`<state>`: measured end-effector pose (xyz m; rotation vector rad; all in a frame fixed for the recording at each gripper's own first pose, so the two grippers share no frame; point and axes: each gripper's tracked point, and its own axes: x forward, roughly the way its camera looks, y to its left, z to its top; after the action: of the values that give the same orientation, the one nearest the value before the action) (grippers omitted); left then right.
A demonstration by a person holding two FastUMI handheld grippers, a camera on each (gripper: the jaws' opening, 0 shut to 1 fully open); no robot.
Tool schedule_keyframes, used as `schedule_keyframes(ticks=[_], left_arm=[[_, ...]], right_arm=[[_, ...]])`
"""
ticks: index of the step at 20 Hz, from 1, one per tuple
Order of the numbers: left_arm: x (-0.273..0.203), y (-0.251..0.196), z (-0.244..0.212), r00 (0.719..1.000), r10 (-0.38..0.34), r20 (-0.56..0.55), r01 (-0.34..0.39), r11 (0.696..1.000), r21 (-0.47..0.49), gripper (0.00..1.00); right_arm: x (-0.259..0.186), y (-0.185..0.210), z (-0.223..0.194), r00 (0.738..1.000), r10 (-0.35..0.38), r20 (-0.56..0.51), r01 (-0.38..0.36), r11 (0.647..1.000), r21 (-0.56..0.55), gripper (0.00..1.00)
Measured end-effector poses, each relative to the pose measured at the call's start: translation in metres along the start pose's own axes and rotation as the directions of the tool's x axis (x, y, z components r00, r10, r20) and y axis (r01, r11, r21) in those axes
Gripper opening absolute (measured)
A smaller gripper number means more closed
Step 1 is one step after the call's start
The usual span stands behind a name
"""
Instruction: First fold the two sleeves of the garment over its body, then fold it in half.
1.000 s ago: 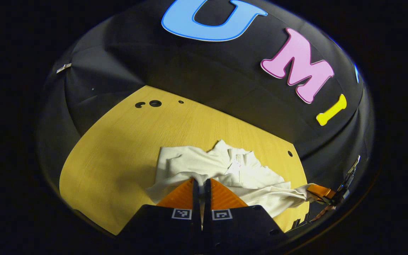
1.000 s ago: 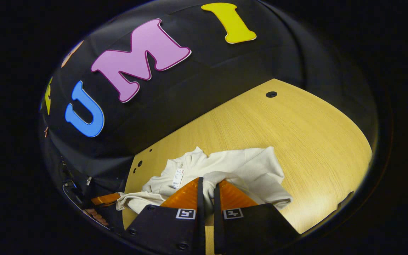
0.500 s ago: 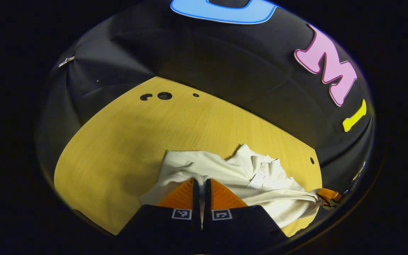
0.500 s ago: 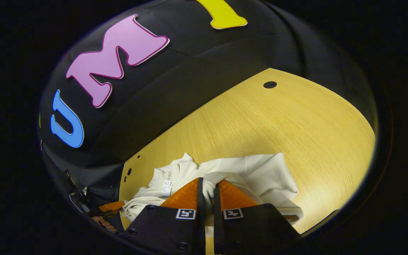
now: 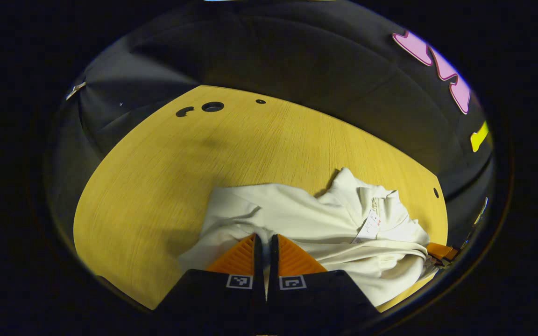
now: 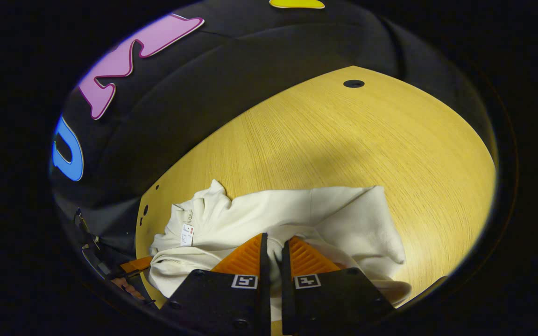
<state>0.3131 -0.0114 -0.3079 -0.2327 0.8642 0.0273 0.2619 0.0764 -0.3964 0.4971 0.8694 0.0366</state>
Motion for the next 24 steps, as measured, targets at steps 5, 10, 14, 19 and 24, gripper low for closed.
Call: schedule_keyframes(ticks=[5,10,14,19,24], left_arm=[[0.006,-0.002,-0.003,1.000,0.011,0.016,-0.011,0.998,0.055,0.07],[0.007,0.000,-0.001,0.999,0.009,0.046,-0.011,0.999,0.036,0.15],[-0.007,-0.006,0.013,0.991,0.001,0.132,-0.010,0.998,0.067,0.46],[-0.043,-0.015,0.028,0.974,-0.039,0.223,0.012,0.993,0.122,0.86],[-0.089,-0.016,0.030,0.958,-0.083,0.275,0.043,0.988,0.147,0.87]], right_arm=[[0.011,-0.002,-0.004,1.000,0.005,-0.020,-0.005,1.000,0.004,0.14],[0.007,0.010,-0.005,0.999,0.044,0.012,-0.044,0.998,-0.041,0.32],[-0.005,0.025,-0.002,0.996,0.085,0.029,-0.084,0.996,-0.038,0.67],[-0.039,0.027,0.016,0.991,0.094,0.100,-0.088,0.994,-0.060,0.96],[-0.085,0.027,0.023,0.981,0.117,0.156,-0.100,0.989,-0.111,0.97]])
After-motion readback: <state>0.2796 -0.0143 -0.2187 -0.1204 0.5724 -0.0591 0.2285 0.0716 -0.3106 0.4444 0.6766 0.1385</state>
